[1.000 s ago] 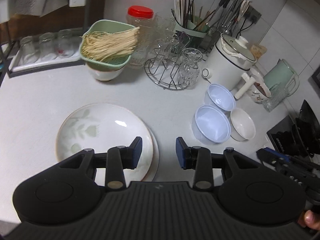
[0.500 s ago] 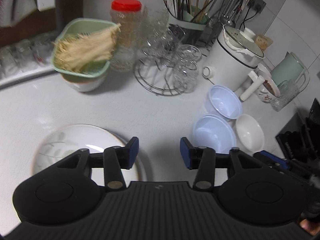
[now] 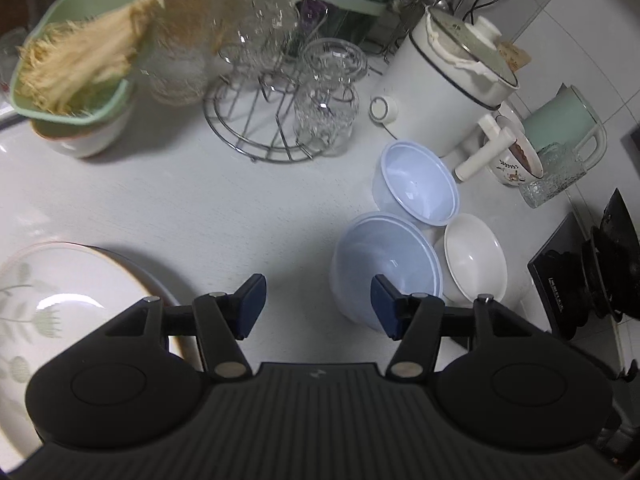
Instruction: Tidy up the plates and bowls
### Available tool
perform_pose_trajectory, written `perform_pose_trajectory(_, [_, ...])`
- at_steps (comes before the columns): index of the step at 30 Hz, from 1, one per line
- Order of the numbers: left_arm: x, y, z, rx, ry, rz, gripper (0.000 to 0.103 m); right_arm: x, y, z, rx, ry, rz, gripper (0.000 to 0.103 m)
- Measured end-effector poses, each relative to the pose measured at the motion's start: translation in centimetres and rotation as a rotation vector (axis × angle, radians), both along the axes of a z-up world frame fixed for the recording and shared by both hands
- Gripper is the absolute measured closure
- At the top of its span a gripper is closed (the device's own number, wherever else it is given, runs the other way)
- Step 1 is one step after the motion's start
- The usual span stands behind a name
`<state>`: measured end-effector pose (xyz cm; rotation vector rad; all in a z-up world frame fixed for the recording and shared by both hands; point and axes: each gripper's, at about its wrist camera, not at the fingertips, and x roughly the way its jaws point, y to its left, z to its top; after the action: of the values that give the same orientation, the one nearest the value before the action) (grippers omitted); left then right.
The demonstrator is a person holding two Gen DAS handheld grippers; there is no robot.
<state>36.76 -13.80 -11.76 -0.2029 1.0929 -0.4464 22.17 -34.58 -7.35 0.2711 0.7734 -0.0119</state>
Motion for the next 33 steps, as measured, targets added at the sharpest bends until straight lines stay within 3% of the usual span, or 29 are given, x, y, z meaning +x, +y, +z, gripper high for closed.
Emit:
perform_pose_trajectory(6, [1.6, -1.2, -2.3, -0.021, 0.047, -0.004, 0.04, 1.0, -0.9, -1.3, 0.008, 0.022, -0.038, 0.056])
perform_pose_trajectory(10, [2.7, -2.0, -4.1, -0.031, 0.118, -0.01, 0.051, 2.1, -1.8, -2.5, 0.015, 0.044, -0.07, 0.056])
perform_pose_trajectory(17, [3.2, -4.4, -4.1, 0.082, 0.072, -0.078, 0.052, 3.1, -2.7, -3.7, 0.047, 0.055, -0.078, 0.056])
perform_pose_trajectory(22, [3.8, -5.1, -4.4, 0.102, 0.069, -0.082, 0.067, 3.8, -2.8, -4.0, 0.062, 0.056, -0.06, 0.056])
perform_pose_trajectory(29, [4.0, -5.5, -4.7, 0.079, 0.098, -0.085, 0.08, 4.6, -3.1, -4.4, 0.083, 0.066, -0.044, 0.073])
perform_pose_trajectory(33, [3.7, -5.4, -4.6, 0.065, 0.104, -0.086, 0.08, 4.9, -3.1, -4.6, 0.103, 0.073, -0.03, 0.074])
